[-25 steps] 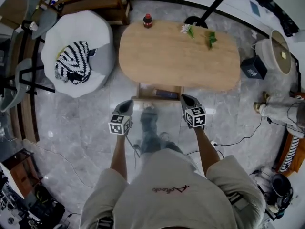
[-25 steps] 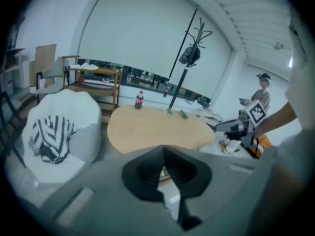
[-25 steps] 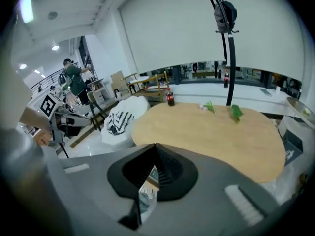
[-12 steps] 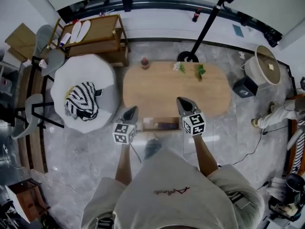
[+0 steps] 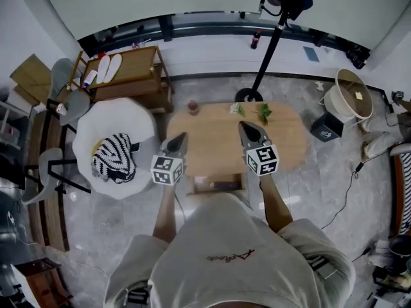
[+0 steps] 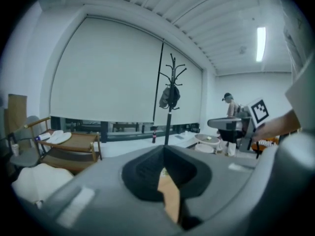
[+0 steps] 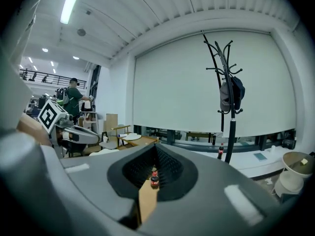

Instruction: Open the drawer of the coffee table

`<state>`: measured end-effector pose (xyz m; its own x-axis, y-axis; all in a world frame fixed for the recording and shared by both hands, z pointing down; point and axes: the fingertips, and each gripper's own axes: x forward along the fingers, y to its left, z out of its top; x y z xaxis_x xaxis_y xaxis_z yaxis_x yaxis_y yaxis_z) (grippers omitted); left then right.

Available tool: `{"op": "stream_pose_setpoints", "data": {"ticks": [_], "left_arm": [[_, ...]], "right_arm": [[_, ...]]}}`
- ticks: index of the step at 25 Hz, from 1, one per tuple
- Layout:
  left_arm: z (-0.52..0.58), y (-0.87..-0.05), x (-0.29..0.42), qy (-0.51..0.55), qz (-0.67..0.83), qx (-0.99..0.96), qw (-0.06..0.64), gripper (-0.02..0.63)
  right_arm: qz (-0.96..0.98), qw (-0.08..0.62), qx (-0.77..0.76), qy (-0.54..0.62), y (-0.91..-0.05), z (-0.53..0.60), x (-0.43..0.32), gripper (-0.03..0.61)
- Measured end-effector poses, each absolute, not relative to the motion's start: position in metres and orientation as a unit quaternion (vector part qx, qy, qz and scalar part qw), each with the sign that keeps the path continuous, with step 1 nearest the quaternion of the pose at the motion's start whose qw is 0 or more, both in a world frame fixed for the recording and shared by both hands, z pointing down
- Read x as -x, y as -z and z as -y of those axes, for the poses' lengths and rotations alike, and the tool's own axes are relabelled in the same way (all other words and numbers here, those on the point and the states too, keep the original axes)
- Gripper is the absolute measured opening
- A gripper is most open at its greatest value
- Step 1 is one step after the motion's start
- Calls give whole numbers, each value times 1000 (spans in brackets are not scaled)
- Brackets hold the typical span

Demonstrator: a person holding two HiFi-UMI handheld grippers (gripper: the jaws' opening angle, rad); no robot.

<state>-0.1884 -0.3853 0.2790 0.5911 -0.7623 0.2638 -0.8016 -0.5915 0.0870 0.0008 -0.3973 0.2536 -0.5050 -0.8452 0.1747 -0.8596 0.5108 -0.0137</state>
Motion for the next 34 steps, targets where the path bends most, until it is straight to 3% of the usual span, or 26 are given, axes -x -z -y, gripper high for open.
{"op": "stream_pose_setpoints", "data": {"ticks": [12, 34], "left_arm": [[423, -216, 138, -77, 466, -880, 57, 0], [439, -215, 130, -90, 478, -873, 42, 0]], "right_arm": [[886, 53, -460, -13, -204, 422, -27, 3], [895, 51, -444, -4, -201, 440, -26, 3]]}}
